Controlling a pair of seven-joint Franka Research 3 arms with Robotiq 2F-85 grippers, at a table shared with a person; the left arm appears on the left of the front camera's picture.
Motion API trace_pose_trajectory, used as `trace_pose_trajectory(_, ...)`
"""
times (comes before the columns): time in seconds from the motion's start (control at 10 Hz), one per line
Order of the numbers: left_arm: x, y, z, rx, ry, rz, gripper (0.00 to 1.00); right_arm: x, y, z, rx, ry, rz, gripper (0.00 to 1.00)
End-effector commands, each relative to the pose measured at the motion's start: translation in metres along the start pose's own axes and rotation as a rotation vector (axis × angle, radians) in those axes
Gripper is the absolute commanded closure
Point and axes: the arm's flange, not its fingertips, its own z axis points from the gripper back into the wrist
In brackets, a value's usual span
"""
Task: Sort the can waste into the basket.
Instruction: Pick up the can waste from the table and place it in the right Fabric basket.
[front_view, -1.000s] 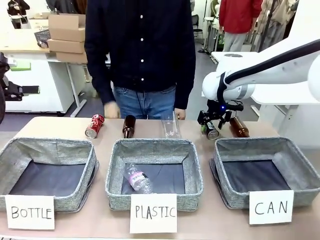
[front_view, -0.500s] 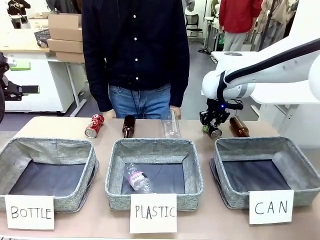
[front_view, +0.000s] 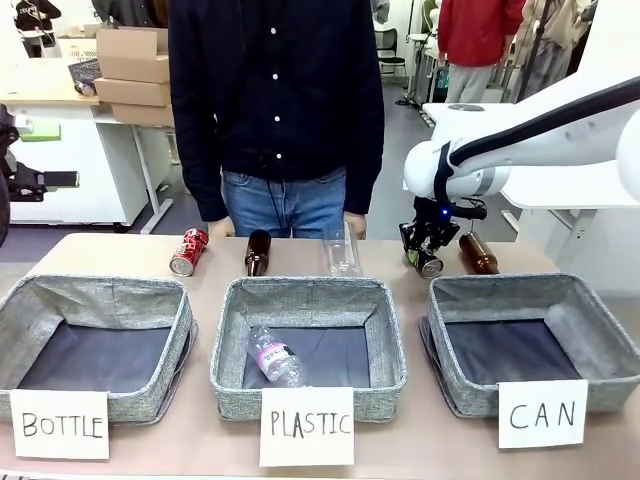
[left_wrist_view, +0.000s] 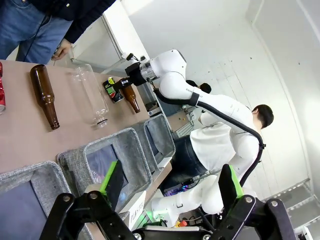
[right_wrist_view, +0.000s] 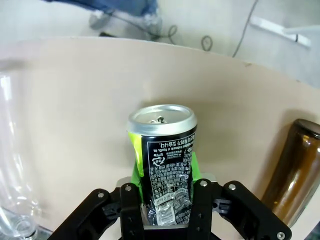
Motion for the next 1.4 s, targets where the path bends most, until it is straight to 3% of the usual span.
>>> trace_pose_trajectory(0.0,0.001,-0.001,-0.002,-0.022,-0.014,-0.025,0.0,-0.006,0.0,0.018,0.012,-0.016,0.0,1.0)
trace_pose_trajectory(0.2,0.001,-0.001,-0.002,-0.022,-0.014,-0.025,0.0,-0.051,-0.012,0.105,0.129,-0.045,0.057,1.0)
trace_pose_trajectory(0.3,0.001,-0.001,-0.002,-0.022,-0.014,-0.025,0.0,-0.087,-0.02,0.146,0.201,-0.016,0.155,1.0)
trace_pose_trajectory(0.4,0.001,-0.001,-0.002,-0.022,-0.014,-0.025,0.0,-0.13,-0.031,0.175,0.269,0.082,0.289,1.0)
trace_pose_trajectory(0.7,0.001,-0.001,-0.002,-0.022,-0.014,-0.025,0.0,-0.253,-0.056,0.188,0.301,0.119,0.677,1.0)
trace_pose_trajectory(0.8,0.001,-0.001,-0.002,-0.022,-0.014,-0.025,0.0,-0.279,-0.06,0.185,0.335,0.086,0.697,1.0)
trace_pose_trajectory(1.0,0.001,-0.001,-0.002,-0.022,-0.014,-0.025,0.0,-0.294,-0.064,0.184,0.379,0.045,0.721,1.0)
trace_pose_trajectory(1.3,0.001,-0.001,-0.002,-0.022,-0.014,-0.025,0.0,-0.287,-0.063,0.187,0.37,0.032,0.727,1.0)
